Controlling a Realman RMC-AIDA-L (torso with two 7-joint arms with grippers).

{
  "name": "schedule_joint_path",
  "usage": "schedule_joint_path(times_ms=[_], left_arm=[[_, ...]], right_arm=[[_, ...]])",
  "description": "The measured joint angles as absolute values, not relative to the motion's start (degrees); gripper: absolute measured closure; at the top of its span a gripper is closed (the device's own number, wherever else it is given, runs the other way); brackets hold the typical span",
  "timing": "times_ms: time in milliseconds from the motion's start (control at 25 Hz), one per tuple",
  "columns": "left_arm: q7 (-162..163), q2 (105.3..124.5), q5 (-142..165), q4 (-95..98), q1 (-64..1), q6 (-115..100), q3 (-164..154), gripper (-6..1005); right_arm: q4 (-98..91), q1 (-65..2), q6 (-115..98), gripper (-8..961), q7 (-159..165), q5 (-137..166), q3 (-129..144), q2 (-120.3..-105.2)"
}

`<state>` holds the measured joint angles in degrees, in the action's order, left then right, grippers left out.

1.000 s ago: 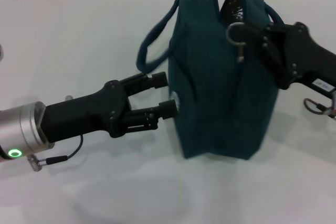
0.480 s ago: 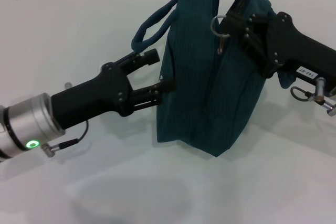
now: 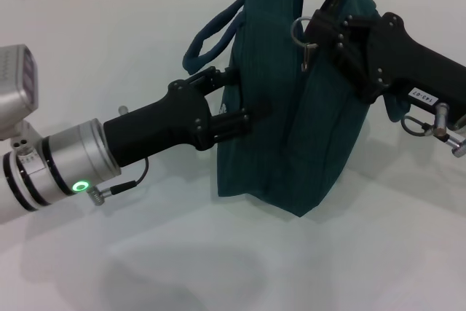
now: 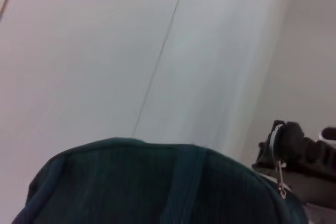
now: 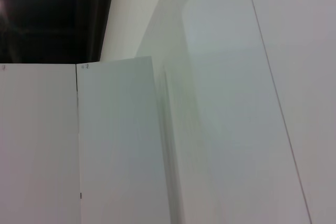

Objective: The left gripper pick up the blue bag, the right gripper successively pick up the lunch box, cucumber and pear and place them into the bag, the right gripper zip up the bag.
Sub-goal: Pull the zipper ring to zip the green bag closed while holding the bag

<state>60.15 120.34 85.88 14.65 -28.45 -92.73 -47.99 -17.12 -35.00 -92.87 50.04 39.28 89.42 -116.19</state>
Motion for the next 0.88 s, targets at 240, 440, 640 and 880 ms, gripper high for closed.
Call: schedule_joint_path(times_ms=[240,440,640,880], left_arm=[[56.5,120.26,85.9,13.8,-28.5,-93.0,-48.0,284],[56.4,120.11,86.4,13.8,-28.6,-93.2,-49.1,378],[56.3,120.11,86.4,13.9,-28.6,-93.2,-49.7,500],[56.3,120.03,86.5,14.2,-28.7,-93.2,-51.2,734]], right_arm=[[-17.1,-34.9,-92.8,936,50.1,39.3,89.1,-116.19],[-17.1,-34.9,-92.7,936,50.1,39.3,89.1,-116.19],[-17.1,-34.9,-92.7,936,50.1,39.2,89.1,-116.19],[-17.1,-34.8,-92.7,936,50.1,39.0,89.0,-116.19]])
